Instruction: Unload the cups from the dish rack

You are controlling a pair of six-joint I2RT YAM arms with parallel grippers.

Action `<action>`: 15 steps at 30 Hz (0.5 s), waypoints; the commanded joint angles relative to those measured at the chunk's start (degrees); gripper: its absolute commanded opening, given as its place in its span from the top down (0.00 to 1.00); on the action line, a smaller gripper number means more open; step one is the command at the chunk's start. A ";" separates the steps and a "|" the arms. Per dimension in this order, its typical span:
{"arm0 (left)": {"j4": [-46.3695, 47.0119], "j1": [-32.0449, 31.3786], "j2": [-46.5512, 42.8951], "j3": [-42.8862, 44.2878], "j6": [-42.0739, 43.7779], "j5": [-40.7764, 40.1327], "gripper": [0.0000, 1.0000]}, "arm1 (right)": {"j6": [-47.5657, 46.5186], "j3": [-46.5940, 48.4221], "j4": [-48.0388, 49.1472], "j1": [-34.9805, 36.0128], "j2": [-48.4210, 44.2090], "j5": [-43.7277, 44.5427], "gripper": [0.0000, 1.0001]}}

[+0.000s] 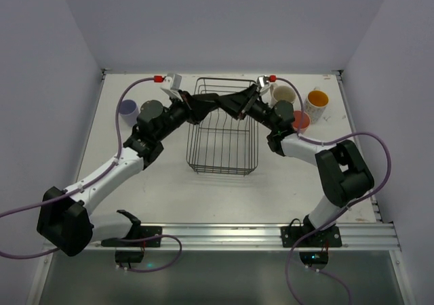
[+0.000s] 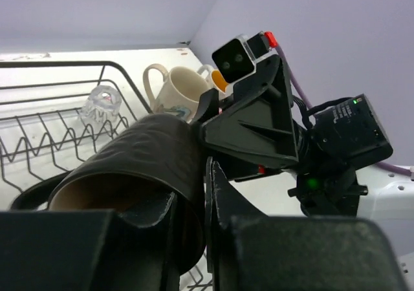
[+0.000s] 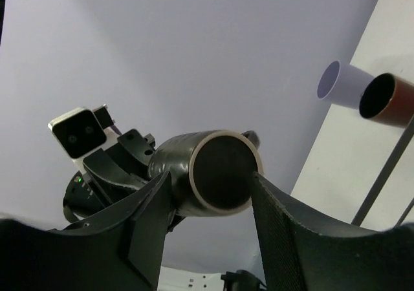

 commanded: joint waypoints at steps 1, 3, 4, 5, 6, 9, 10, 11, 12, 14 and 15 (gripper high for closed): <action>1.16 0.71 -2.92 -0.22 1.99 -3.16 0.97 | 1.94 0.35 7.32 1.86 1.04 -2.53 0.61; -1.74 0.62 -4.50 0.65 3.66 -6.58 1.00 | 2.12 0.17 7.68 1.86 1.22 -2.62 0.47; -5.59 0.62 -4.95 1.18 5.06 -7.55 1.00 | 1.95 -0.35 7.68 1.77 1.13 -2.53 0.30; -7.97 0.62 -5.30 1.79 6.03 -10.17 1.00 | 1.42 -0.88 7.50 1.77 0.96 -2.18 0.22; -13.65 0.62 -6.17 3.19 6.99 -12.02 1.00 | 0.98 -1.40 6.98 1.77 0.52 -1.74 0.14; -25.60 0.62 -8.02 5.30 10.60 -19.23 1.00 | -3.14 -3.34 1.63 1.77 -2.20 -0.42 0.01; -28.54 0.62 -8.55 5.84 11.83 -20.99 1.00 | -4.37 -4.30 0.05 1.77 -3.08 -0.07 0.01; -31.35 0.62 -8.99 6.19 12.19 -24.14 1.00 | -6.82 -4.83 -2.84 1.77 -4.91 0.89 0.01; -36.34 0.62 -10.04 6.46 12.36 -26.00 1.00 | -8.06 -5.36 -4.35 1.68 -5.89 1.51 0.01; -40.59 0.80 -10.92 5.93 12.10 -30.03 1.00 | -12.09 -6.94 -8.82 1.77 -7.82 3.26 0.01; -44.52 0.88 -11.27 5.23 11.84 -31.10 1.00 | -13.07 -7.56 -9.63 1.60 -9.57 3.62 0.01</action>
